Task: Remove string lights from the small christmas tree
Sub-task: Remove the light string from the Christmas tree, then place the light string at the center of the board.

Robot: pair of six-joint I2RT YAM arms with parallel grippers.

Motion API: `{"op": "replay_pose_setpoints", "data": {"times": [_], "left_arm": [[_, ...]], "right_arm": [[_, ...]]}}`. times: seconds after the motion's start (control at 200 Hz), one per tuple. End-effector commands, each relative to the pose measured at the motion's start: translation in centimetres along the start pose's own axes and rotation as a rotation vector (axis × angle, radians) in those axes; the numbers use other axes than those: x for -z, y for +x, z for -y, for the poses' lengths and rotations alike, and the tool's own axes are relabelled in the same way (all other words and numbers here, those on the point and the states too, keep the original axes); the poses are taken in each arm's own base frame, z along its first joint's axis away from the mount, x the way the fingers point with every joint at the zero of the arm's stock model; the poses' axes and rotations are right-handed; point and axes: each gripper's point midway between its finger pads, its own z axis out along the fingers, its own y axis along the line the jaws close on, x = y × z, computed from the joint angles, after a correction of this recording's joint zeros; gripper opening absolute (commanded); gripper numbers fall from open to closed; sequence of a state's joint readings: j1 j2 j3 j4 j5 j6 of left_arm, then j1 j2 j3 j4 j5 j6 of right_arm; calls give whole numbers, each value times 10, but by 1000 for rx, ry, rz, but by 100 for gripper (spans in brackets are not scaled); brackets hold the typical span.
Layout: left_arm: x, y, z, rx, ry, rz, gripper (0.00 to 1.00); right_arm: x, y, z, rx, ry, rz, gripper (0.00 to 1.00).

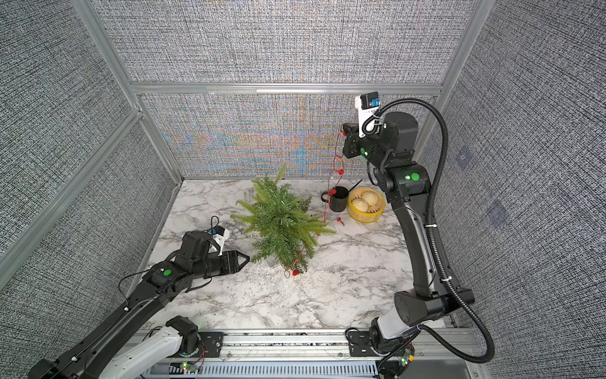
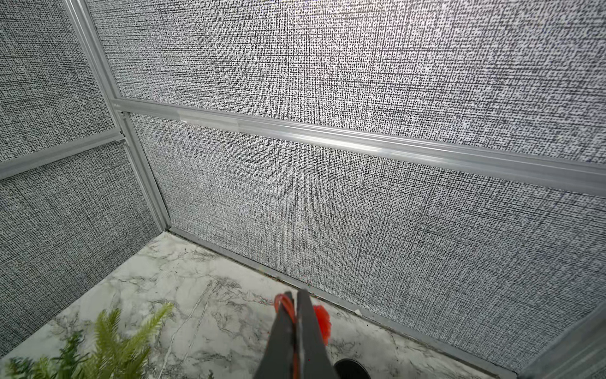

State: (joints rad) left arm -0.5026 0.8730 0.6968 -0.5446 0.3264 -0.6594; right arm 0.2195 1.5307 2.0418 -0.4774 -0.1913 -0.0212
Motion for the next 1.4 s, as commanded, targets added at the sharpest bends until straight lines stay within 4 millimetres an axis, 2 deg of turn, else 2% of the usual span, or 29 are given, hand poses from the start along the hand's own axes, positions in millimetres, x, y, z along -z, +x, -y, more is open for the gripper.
{"op": "replay_pose_setpoints", "data": {"times": [0.0,0.125,0.235,0.33,0.485,0.77,1.086,1.226,1.396], "left_arm": [[-6,-4,11,3,66,12,60],[-12,-1,10,4,67,-2,60],[-12,-1,12,-3,78,-2,60],[-10,1,17,1,98,-12,60],[-8,0,22,2,120,-10,61],[-10,2,25,-5,132,-29,61],[-6,6,27,-10,153,-32,61],[-8,15,30,-8,193,-59,61],[-14,24,21,21,180,-74,60]], "right_arm": [[10,-4,0,16,18,5,0],[21,-3,5,35,55,-2,0],[26,3,9,51,85,-17,0],[35,0,11,66,107,-18,0],[58,-9,14,89,150,-2,0],[94,-14,16,100,198,29,0],[108,2,16,83,217,-12,0],[114,9,15,70,214,-27,0],[128,20,14,54,228,-55,0]]}}
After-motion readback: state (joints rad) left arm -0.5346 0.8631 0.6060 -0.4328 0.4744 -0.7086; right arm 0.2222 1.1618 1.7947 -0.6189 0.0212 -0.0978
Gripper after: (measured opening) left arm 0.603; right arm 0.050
